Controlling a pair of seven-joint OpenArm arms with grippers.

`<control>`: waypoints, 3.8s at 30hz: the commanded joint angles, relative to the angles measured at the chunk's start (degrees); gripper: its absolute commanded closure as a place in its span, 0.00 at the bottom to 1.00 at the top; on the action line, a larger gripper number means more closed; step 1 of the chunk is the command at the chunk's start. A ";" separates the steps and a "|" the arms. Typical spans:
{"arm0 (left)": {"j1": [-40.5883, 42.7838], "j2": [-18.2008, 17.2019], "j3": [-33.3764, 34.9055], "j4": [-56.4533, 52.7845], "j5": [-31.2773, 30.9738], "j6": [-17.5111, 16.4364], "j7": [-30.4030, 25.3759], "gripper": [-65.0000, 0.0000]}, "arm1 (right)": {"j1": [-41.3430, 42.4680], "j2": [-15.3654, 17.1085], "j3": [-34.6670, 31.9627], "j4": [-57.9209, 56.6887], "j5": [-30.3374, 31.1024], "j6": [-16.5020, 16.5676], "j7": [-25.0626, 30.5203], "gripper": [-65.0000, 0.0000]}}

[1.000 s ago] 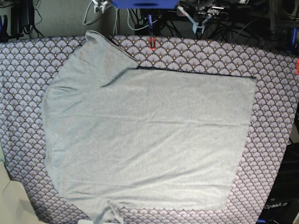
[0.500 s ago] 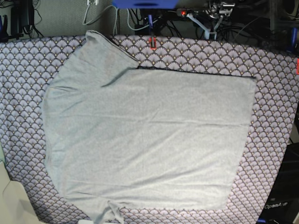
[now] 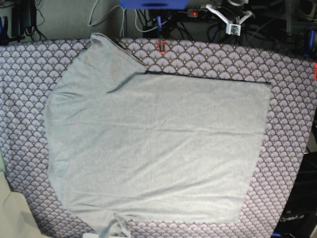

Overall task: Fold the T-shirt properly
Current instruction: 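Move both grippers out from rest toward the shirt's shoulder corners, then lower the right gripper onto the shirt's shoulder corner and grasp it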

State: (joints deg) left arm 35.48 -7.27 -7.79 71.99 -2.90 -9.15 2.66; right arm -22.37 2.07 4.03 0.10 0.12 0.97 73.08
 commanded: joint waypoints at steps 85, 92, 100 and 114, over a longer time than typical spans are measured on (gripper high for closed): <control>-4.76 5.29 -35.42 40.76 -11.21 -11.20 34.05 1.00 | -28.05 1.58 -7.77 92.17 -0.16 3.99 -49.12 0.54; -4.76 5.29 -36.30 40.67 -11.21 -11.20 34.05 1.00 | -27.61 2.81 -7.68 90.50 -0.16 3.64 -48.95 0.54; -4.76 5.29 -36.56 40.67 -11.21 -11.20 34.05 1.00 | -26.46 2.81 -7.68 90.14 -0.16 3.55 -49.12 0.55; -4.76 5.20 -36.56 40.67 -11.13 -10.94 33.96 1.00 | -23.04 2.90 -7.68 86.10 -0.16 3.55 -49.21 0.55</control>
State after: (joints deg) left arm 30.61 -1.45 -44.05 111.77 -13.58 -20.34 37.93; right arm -44.88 4.75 -3.70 85.78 -0.14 4.47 23.75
